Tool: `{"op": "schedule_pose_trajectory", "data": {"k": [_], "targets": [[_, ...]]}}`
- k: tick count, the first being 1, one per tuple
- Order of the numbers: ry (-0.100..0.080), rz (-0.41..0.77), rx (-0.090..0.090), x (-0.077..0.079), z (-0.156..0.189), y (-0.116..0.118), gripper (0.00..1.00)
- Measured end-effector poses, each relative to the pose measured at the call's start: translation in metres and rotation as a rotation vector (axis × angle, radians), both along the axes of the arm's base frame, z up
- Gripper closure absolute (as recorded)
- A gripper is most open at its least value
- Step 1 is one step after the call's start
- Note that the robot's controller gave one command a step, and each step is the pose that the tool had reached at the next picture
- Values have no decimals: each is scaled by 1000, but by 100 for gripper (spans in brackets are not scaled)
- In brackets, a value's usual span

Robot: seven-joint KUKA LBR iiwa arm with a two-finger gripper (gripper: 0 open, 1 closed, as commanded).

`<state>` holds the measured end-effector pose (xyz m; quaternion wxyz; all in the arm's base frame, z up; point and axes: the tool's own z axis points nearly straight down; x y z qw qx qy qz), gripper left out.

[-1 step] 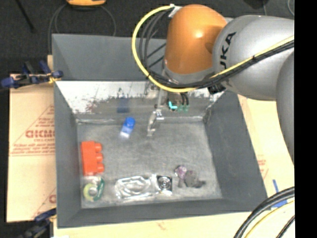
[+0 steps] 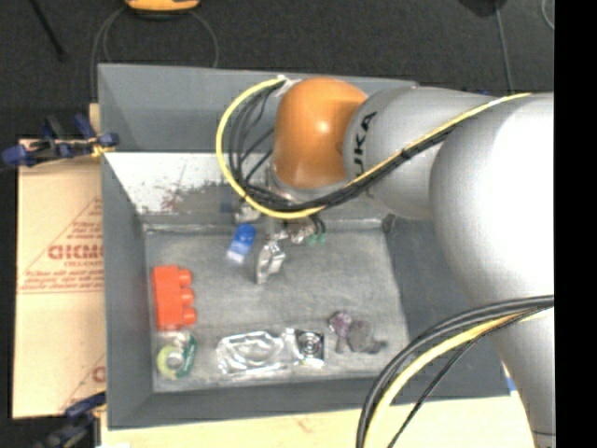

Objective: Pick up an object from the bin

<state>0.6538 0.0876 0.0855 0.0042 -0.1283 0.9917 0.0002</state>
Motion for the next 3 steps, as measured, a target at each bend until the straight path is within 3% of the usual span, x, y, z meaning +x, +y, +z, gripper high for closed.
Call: {"op": "schedule_pose_trajectory", "data": {"k": [1, 2, 3], "targets": [[0, 157, -3, 3, 17, -13, 0], [0, 214, -1, 1, 16, 26, 0], [-2, 363, 2, 5, -8, -3, 0]]}}
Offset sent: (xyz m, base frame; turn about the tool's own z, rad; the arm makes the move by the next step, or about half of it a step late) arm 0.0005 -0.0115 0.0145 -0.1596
